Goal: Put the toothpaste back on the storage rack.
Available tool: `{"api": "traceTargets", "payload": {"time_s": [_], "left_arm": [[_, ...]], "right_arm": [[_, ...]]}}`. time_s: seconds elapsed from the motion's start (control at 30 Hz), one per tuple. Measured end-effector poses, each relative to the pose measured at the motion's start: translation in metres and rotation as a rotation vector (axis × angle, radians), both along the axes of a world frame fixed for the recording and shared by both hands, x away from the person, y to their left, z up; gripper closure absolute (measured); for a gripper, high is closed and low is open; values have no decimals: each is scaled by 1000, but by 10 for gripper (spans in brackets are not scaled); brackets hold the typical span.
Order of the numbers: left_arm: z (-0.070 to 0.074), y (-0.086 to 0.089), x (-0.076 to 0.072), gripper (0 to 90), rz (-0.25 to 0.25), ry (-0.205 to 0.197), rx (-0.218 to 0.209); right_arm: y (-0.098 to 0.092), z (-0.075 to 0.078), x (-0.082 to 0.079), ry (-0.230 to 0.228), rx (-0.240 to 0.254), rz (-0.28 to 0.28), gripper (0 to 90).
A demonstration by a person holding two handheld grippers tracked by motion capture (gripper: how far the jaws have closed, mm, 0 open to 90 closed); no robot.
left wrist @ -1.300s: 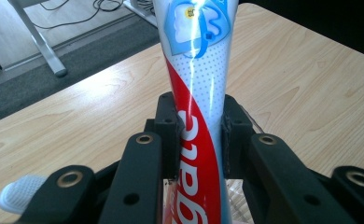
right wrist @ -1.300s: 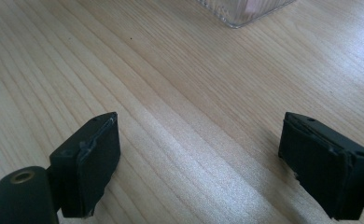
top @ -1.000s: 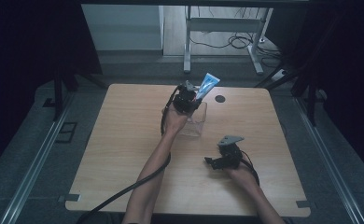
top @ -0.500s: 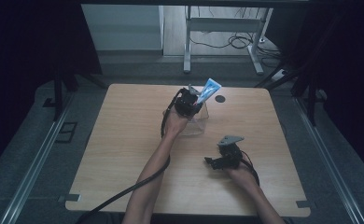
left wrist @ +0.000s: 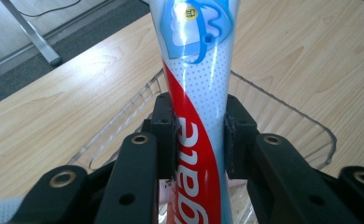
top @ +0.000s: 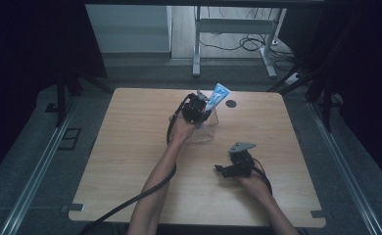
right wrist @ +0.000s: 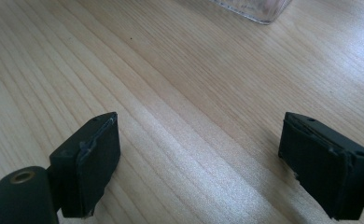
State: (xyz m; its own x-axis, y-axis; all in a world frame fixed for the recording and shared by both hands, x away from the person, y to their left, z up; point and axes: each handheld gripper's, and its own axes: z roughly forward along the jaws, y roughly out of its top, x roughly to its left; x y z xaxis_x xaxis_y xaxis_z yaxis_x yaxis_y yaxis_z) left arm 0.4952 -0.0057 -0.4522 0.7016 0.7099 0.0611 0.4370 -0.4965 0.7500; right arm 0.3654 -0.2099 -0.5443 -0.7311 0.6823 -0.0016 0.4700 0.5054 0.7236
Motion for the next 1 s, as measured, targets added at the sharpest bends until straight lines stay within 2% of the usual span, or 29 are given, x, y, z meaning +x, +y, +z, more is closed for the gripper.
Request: {"api": "traceTargets", "payload": {"time_s": [0.33,0.63,0.77,1.0], "left_arm": [[1,1,-1,686,0,15,32],[2,7,-1,677,-6,54,36],[-1,10,-3,646,-15,63,22],[0,13,-4,564,-20,73,38]], "right_arm": [[0,0,0,1,-1,1,122],[0,0,0,0,-2,2,122],[0,0,0,2,-1,1,122],[0,0,0,2,-1,1,122]]}}
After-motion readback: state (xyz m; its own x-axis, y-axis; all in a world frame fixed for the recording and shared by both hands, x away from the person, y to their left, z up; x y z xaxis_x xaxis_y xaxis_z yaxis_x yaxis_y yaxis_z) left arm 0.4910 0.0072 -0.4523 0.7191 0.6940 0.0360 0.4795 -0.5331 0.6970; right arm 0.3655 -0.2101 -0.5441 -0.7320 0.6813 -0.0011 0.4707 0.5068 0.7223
